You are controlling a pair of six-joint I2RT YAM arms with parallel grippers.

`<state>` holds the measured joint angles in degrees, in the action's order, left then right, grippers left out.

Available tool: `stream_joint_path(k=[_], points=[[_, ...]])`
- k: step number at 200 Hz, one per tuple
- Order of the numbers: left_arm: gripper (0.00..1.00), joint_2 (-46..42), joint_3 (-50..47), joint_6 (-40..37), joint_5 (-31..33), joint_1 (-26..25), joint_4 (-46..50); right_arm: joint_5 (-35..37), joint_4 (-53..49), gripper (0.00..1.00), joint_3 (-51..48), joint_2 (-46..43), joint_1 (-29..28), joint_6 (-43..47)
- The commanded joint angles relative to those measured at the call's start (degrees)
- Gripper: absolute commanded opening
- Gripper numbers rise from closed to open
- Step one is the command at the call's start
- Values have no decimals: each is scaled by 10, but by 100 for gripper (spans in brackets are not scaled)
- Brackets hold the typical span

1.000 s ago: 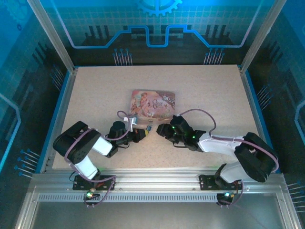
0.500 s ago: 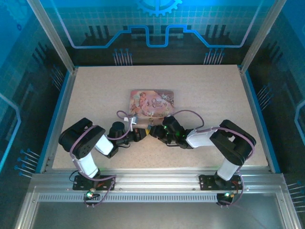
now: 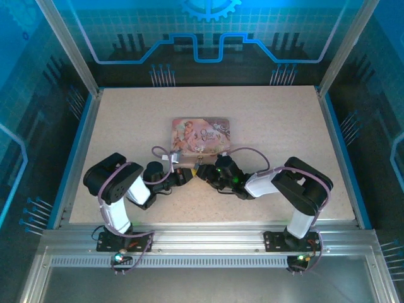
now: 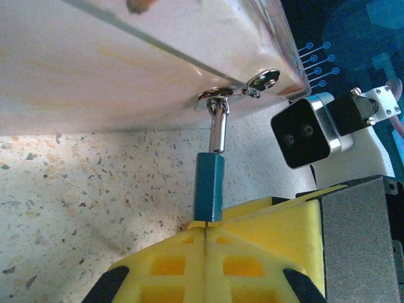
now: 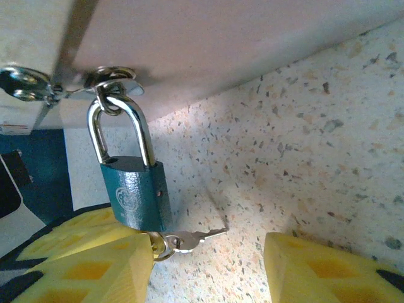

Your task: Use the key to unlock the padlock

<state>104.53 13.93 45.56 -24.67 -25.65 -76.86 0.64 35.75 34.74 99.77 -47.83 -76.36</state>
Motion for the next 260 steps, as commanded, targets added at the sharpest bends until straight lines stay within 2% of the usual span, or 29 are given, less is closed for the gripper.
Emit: stream_joint_path(k=[1,27,57,87,137,157,186,214,245,260], points=[[0,6,-11,4,-42,-4,-33,58,46,51,-18,-26,-23,-15],[0,-4,-12,8,-46,-3,-33,114,3,51,-38,-69,-34,-17],[0,-17,-15,14,-48,-3,-29,135,-1,51,-50,-92,-34,-13],[0,-25,-18,22,-55,-3,-33,107,-6,52,-23,-74,-30,3],[0,-53,-21,32,-64,-3,-30,66,76,52,0,-3,-29,-12],[0,-50,-21,33,-66,-3,-31,60,68,46,10,3,-31,-10],[0,-42,-20,34,-70,-4,-33,73,55,26,13,-3,-32,3],[0,-42,-19,33,-72,-5,-33,67,55,12,18,-1,-31,16],[0,-42,-19,30,-74,-5,-33,65,53,0,18,-2,-31,32],[0,-44,-21,25,-74,-5,-33,69,53,0,12,-8,-32,43]])
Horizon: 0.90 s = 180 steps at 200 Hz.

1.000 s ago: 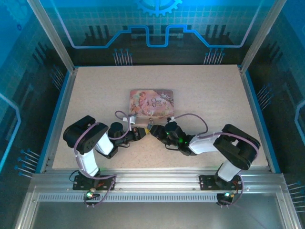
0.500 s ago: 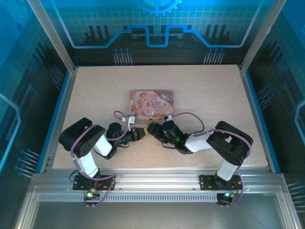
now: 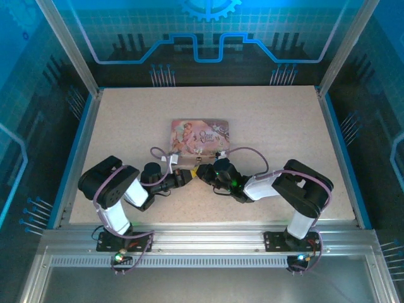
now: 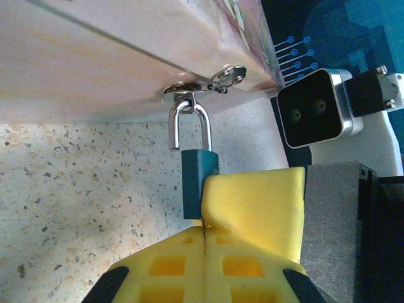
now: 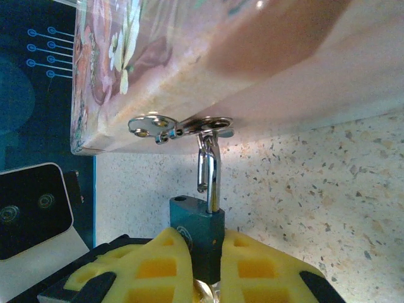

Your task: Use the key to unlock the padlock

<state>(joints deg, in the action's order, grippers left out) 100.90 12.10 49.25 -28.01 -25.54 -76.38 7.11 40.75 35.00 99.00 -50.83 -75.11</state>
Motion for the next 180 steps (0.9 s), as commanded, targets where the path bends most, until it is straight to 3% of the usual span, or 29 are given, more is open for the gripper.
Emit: stream_joint_path(k=[1,27,46,87,115,152,180], points=[[0,-7,-4,-13,-40,-6,-38,5,3,0,8,-1,-3,32],[25,-17,-13,-30,-35,-6,-27,18,-37,0,0,-29,-3,70],[36,-39,-20,-45,-31,-6,-1,46,-186,0,24,-77,-2,141],[42,-127,-20,-92,-8,1,126,81,-411,0,78,-131,4,283],[42,-219,9,-146,20,1,295,104,-507,0,119,-128,3,353],[47,-356,64,-237,94,1,542,137,-600,0,176,-105,0,436],[52,-373,90,-261,126,1,609,170,-618,0,190,-92,-12,482]])
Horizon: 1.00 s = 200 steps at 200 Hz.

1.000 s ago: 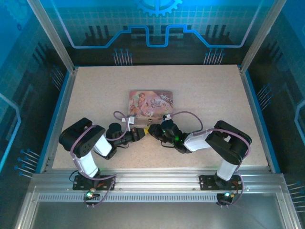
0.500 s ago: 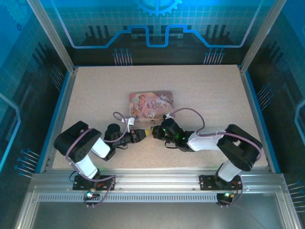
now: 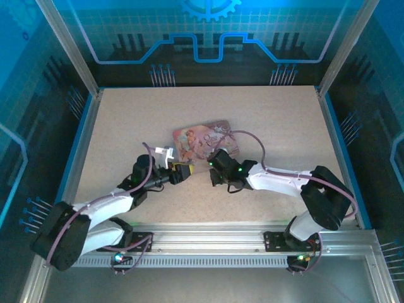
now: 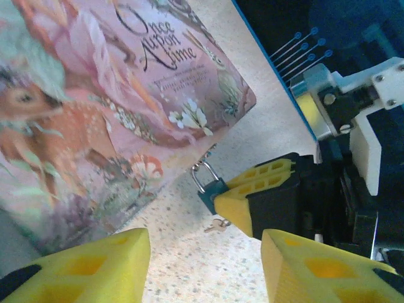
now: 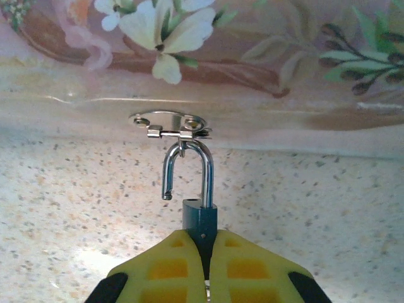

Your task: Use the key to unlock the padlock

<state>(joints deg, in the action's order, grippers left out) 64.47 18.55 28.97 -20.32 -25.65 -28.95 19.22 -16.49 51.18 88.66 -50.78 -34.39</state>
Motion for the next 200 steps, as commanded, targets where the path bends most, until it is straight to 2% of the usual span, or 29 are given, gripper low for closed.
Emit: stream_joint_path(k=[1,40,58,84,109,155,200], points=[[52,-8,25,-58,50,2,135,51,-46,0,29,12,-13,76],[59,27,25,-32,74,2,118,135,-93,0,62,40,-39,116],[61,27,27,-30,94,3,120,110,-99,0,69,47,-37,90],[62,7,32,-32,120,2,132,76,-101,0,64,38,-30,9],[63,-15,71,-56,139,6,183,42,-74,0,31,16,-12,-23],[66,39,192,-102,107,40,255,34,-70,0,-26,-31,13,-10],[67,161,298,-125,57,48,261,-6,-53,0,-96,-104,76,-1]])
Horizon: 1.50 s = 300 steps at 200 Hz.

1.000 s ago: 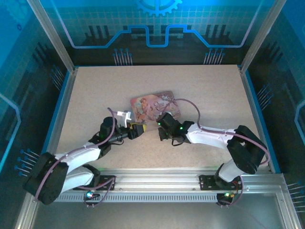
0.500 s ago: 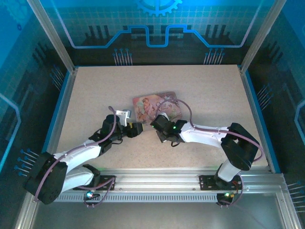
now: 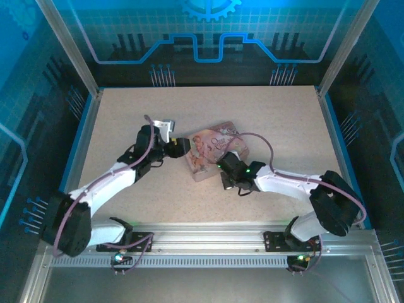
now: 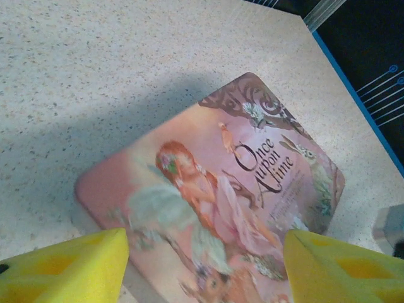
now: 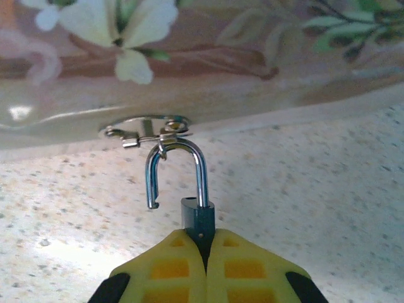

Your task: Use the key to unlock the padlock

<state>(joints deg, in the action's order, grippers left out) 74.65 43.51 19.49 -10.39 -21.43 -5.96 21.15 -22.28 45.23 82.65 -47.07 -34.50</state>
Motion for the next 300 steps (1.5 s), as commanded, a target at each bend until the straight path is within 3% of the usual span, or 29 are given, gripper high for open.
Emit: stream_joint_path(k=[1,40,78,124,196,256,300], points=[[67,63,51,-31,-43,6,30,-27,6,0,-38,-46,41,1],[67,164,125,-54,-110,7,26,-192,48,0,-85,-100,138,72],[68,214,126,-73,-132,7,12,-369,71,0,-94,-104,202,113],[67,231,90,-62,-146,7,-18,-468,124,0,-132,-104,272,27],[63,192,1,-11,-151,3,-77,-447,161,0,-153,-102,266,-77],[62,88,-90,8,-115,-7,-81,-256,8,0,-88,-125,217,-118],[63,8,-148,26,-83,-28,-76,-209,-11,0,-52,-108,192,-134]])
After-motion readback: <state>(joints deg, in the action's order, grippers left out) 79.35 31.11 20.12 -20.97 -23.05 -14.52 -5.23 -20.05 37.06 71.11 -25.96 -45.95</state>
